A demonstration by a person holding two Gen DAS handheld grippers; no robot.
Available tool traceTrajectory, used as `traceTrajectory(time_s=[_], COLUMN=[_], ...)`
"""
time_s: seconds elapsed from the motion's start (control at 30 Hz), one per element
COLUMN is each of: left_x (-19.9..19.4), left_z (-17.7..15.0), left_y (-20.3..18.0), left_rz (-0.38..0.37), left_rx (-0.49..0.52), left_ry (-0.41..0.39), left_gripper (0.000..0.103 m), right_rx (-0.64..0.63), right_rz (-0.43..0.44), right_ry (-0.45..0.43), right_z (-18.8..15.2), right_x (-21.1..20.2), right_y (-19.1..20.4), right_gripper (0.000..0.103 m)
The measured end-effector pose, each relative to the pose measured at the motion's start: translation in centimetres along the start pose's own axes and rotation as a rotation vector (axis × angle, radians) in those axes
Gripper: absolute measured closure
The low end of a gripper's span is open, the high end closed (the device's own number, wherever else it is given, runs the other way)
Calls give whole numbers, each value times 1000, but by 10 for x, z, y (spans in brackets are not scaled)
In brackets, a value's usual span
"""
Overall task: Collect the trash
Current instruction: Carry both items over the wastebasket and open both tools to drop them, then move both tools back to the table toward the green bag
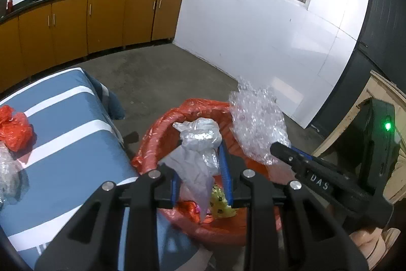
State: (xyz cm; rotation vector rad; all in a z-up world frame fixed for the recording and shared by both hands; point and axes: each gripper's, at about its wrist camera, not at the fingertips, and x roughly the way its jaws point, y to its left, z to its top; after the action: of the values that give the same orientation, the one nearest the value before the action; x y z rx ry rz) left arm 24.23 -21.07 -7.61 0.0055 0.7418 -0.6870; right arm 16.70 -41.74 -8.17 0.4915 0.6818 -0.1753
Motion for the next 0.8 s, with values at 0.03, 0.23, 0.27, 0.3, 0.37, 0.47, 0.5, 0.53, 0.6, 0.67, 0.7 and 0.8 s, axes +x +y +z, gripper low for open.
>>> traceTrajectory(time_s=[0.03,0.23,0.27,0.3,0.37,0.47,0.5,0.53,0.6,0.67,0.7,0.8], left_x=[3,14,15,15,15,10,8,4,-4,-13,-17,-30], left_z=[-1,-2,-3,-3,-5,-7,-8,-9,-11,-14,-16,-21], left_y=[-1,-4,-3,-2,2,10,14,18,26,34,37,48], left_rz=[-4,-7,-5,-3,6,33,43,60,89,120,134,178], left_rx=[2,7,5,1,-5,-19,-24,-30,-37,-44,-48,-58], left_ry=[5,25,28,31,35,29,23,15,-1,-17,-23,-39], left_gripper=[73,64,63,63,63,60,58,56,53,50,49,46], right_rx=[3,10,11,12,16,18,16,12,0,-20,-30,-64], right_rz=[5,13,12,11,10,3,-1,-6,-17,-29,-34,-37], right_ry=[-2,-11,-12,-11,-10,-14,-16,-17,-20,-26,-30,-30], right_z=[0,-2,-2,-4,-6,-7,-6,-6,-4,-3,-3,-2], right_x=[-1,-3,-3,-3,-4,-6,-6,-6,-6,-7,-7,-6], right_y=[-1,-9,-10,-11,-12,-12,-11,-11,-7,-3,0,9], right_gripper=[81,73,71,69,65,61,60,60,59,56,55,55])
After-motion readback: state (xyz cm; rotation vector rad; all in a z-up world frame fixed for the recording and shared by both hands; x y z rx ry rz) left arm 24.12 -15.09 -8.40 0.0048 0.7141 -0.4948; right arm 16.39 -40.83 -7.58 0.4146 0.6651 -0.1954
